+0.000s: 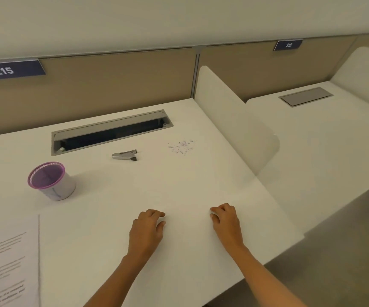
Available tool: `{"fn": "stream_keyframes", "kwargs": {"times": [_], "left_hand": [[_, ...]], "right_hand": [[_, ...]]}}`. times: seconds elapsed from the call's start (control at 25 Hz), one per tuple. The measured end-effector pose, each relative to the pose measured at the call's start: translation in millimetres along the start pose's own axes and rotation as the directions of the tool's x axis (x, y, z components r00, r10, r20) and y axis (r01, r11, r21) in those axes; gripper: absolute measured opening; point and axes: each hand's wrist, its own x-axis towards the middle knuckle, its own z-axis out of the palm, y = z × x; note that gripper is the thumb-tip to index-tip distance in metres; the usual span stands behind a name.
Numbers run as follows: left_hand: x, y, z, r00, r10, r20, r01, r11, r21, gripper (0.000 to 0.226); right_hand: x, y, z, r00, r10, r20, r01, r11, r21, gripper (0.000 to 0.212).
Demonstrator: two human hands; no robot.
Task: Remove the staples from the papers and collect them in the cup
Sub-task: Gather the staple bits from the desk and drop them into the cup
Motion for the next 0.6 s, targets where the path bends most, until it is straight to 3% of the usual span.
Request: {"fn": "stream_keyframes", "kwargs": {"times": [0.16,0.4,0.6], "left_hand": [[16.4,33.2,24.1,0.999,0.050,0.018,-0.051,0.999,0.012,0.025],[34.1,64.2,43.5,0.996,0.074,0.041,-0.076,0.997,0.035,0.025],[40.2,75.1,51.7,0.996,0.079,0.045,-0.081,0.995,0.055,0.024]], "right_hand": [[24.6,38.0,-26.4,0.992,0.121,-0.047,-0.118,0.991,0.055,0.025],[56.5,46.7,-32.8,0.991,0.133,0.003,-0.133,0.989,0.059,0.020],[69.8,35.2,-30.5,0.993,0.102,0.055,-0.095,0.989,-0.114,0.017]]}}
